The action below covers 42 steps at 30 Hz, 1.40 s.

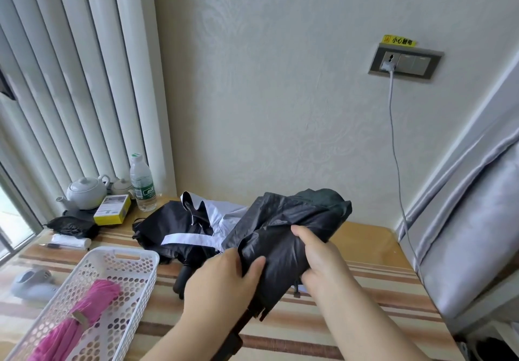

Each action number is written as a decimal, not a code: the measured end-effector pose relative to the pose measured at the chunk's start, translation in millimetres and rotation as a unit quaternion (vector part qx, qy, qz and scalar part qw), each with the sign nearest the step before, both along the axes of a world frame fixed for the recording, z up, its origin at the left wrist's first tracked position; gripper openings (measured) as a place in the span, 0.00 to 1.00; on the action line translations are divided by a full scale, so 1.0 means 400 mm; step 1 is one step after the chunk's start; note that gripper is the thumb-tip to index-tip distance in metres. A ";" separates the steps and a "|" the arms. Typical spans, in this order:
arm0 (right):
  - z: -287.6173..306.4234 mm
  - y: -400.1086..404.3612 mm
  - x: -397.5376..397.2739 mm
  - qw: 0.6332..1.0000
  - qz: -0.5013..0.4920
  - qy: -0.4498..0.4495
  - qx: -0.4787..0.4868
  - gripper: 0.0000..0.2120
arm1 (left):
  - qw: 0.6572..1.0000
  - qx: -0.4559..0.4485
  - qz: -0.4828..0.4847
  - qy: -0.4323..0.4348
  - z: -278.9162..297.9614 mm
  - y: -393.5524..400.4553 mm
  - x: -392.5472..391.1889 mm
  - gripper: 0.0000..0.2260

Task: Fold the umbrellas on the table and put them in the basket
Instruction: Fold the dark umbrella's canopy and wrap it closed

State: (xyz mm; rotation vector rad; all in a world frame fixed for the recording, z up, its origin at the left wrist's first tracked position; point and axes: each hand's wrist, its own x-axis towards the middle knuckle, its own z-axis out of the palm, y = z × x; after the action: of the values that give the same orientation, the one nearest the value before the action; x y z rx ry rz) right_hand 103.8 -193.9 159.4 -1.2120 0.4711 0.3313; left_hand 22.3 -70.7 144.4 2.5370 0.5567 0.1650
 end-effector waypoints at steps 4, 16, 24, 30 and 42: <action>0.020 0.004 -0.010 0.999 0.011 -0.023 0.047 0.05 | 0.960 -0.260 0.016 0.104 0.016 0.029 0.023 0.24; 0.031 -0.003 -0.019 0.984 0.071 -0.106 0.128 0.11 | 0.790 -0.609 0.068 0.023 -0.017 0.019 0.052 0.13; 0.026 0.007 -0.028 0.992 -0.059 -0.089 0.067 0.13 | 0.978 -0.166 0.041 -0.116 0.014 -0.061 0.000 0.10; 0.037 -0.018 -0.026 0.990 -0.043 -0.081 0.110 0.08 | 0.947 -0.319 0.010 -0.040 0.034 -0.020 0.017 0.12; 0.061 -0.042 0.001 0.971 0.063 -0.178 0.150 0.21 | 0.798 -0.589 -0.126 0.032 0.066 -0.005 -0.003 0.16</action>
State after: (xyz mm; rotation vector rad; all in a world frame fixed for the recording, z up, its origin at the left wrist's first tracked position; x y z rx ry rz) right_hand 104.4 -210.8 183.7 -0.9797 0.0290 0.2732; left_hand 21.0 -72.7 170.8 1.3473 0.1965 -0.2955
